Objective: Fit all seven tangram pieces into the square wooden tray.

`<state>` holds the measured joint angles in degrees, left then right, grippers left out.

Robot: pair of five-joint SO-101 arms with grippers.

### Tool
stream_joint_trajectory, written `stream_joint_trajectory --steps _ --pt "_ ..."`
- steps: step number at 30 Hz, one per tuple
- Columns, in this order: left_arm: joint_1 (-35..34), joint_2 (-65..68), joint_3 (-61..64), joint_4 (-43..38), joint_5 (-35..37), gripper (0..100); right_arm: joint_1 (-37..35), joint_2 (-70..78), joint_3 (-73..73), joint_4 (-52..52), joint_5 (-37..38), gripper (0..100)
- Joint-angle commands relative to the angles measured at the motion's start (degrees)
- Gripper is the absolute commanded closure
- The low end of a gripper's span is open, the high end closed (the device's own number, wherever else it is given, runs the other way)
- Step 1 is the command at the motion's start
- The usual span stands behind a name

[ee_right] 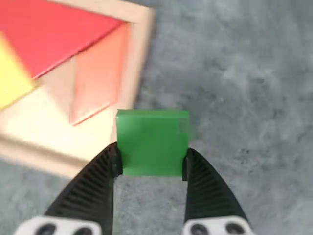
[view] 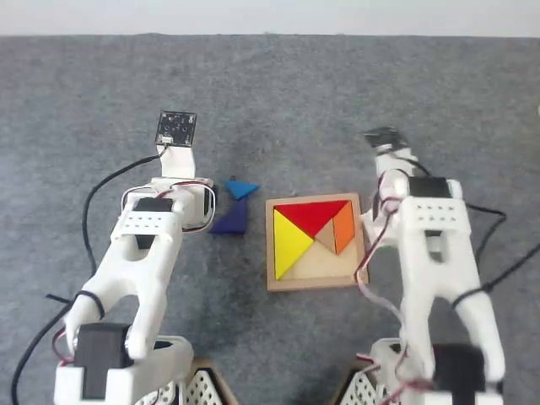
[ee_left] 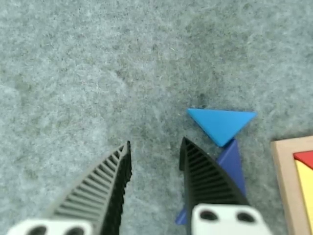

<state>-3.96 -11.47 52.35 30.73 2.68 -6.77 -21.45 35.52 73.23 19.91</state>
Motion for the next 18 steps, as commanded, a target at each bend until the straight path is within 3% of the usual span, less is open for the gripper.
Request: stream_joint_trajectory --steps 1,7,18 --pt "0.35 -2.55 -0.22 -1.49 -2.37 84 -10.77 -7.08 -2.2 1.36 7.3 99.1" --pt "0.44 -2.55 -0.13 -1.49 -2.46 84 -23.43 -4.44 -0.62 -0.75 9.67 99.1" --pt "0.44 -2.55 -0.13 -1.49 -2.64 84 -25.98 6.99 3.87 -5.14 15.03 99.1"
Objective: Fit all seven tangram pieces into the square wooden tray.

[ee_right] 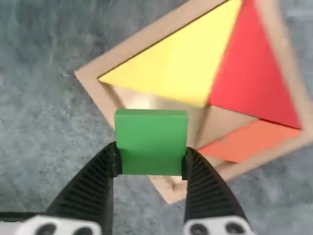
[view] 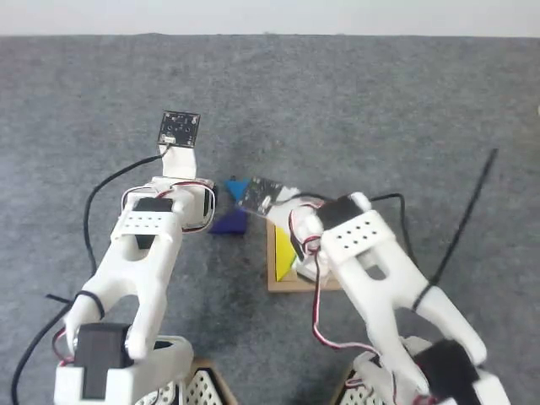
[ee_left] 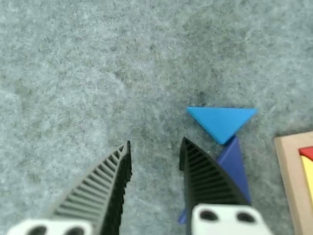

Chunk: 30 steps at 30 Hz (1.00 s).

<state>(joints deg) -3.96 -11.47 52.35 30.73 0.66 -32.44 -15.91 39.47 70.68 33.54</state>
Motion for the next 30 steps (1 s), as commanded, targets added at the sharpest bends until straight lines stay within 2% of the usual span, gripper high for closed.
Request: stream_joint_trajectory --steps 1,8,16,30 --pt "0.44 -2.55 -0.13 -1.49 -0.62 84 -0.31 2.07 0.0 -3.56 1.41 99.1" --pt "0.44 -2.55 -0.13 -1.49 -0.62 84 -0.22 4.53 0.0 -6.37 1.05 98.7" --pt "0.44 -2.55 -0.13 -1.49 -0.62 84 3.56 4.62 0.18 -6.2 1.05 85.3" --pt "0.44 -2.55 -0.13 -1.49 -0.7 84 3.56 4.7 0.26 -5.85 -2.55 85.0"
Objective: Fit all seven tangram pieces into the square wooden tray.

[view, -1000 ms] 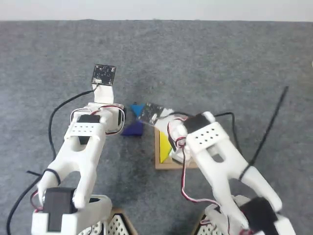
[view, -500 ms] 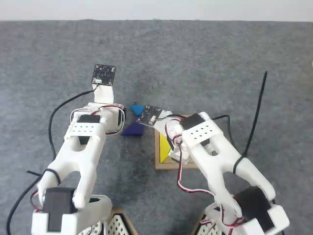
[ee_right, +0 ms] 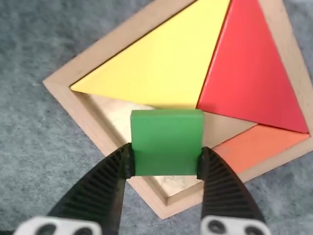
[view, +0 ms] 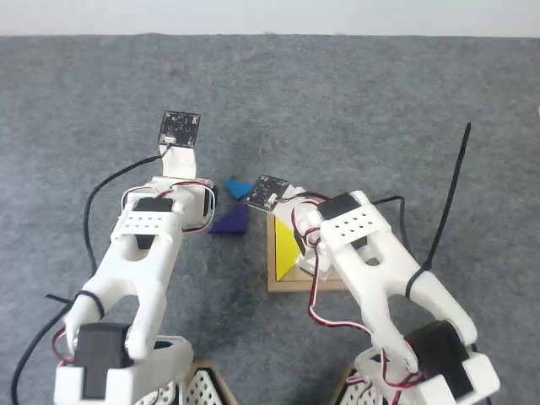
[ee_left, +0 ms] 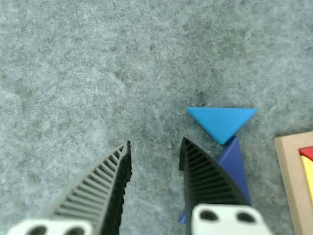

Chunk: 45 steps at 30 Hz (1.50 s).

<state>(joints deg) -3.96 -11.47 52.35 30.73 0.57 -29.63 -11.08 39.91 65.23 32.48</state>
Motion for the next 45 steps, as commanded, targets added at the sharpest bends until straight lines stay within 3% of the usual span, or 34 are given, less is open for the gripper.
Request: stream_joint_trajectory --steps 1,4,11,22,31,38,45 --pt "0.44 -2.55 -0.13 -1.49 -0.62 84 0.66 -0.13 -0.18 -0.4 -1.67 85.0" --pt "0.44 -2.55 -0.13 -1.49 -0.62 84 0.57 -0.13 -0.18 -0.48 -1.93 84.1" --pt "0.44 -2.55 -0.13 -1.49 -0.62 84 0.57 -0.13 -0.18 -0.4 -1.76 70.0" --pt "0.44 -2.55 -0.13 -1.49 -0.62 84 0.92 -0.04 -0.44 -0.92 -4.92 70.2" --pt "0.44 -2.55 -0.13 -1.49 -0.62 84 0.92 0.04 -0.18 -1.8 -16.97 70.2" --pt "0.35 -2.55 -0.13 -1.49 -0.62 84 2.86 0.92 -0.18 -3.38 -17.67 70.2" --pt "0.35 -2.64 -0.13 -1.49 -0.62 84 2.77 11.3 -0.88 -6.29 -17.67 70.2"
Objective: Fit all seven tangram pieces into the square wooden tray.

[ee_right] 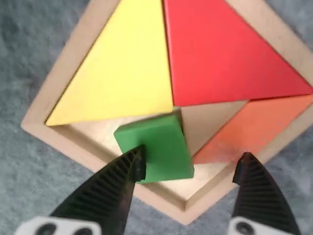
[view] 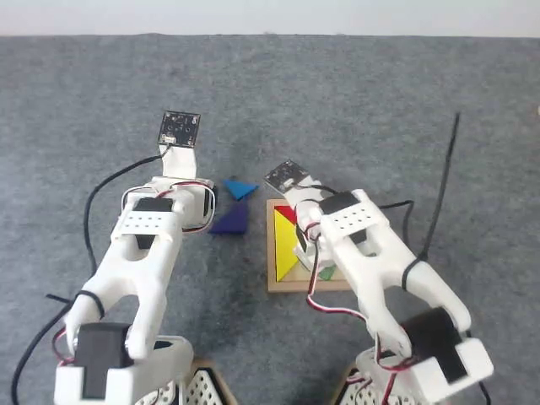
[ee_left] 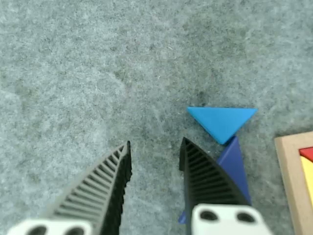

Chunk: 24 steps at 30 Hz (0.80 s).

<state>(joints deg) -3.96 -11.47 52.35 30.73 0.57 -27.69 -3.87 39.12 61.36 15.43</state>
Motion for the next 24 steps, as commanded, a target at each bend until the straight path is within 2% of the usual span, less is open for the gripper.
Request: stream_joint_trajectory --steps 1,6,16,24 --pt "0.35 -2.64 -0.13 -1.49 -0.62 84 0.66 4.79 -0.62 -2.59 -0.7 70.2" --pt "0.35 -2.64 -0.13 -1.49 -0.62 84 -0.48 2.42 -1.58 -1.8 -2.81 70.2" --pt "0.35 -2.73 -0.13 -1.49 -0.62 84 -2.77 -3.47 2.73 -1.01 -2.37 70.2" --pt "0.35 -2.73 -0.13 -1.49 -0.62 84 -9.1 -3.21 3.16 -1.98 -2.37 70.2"
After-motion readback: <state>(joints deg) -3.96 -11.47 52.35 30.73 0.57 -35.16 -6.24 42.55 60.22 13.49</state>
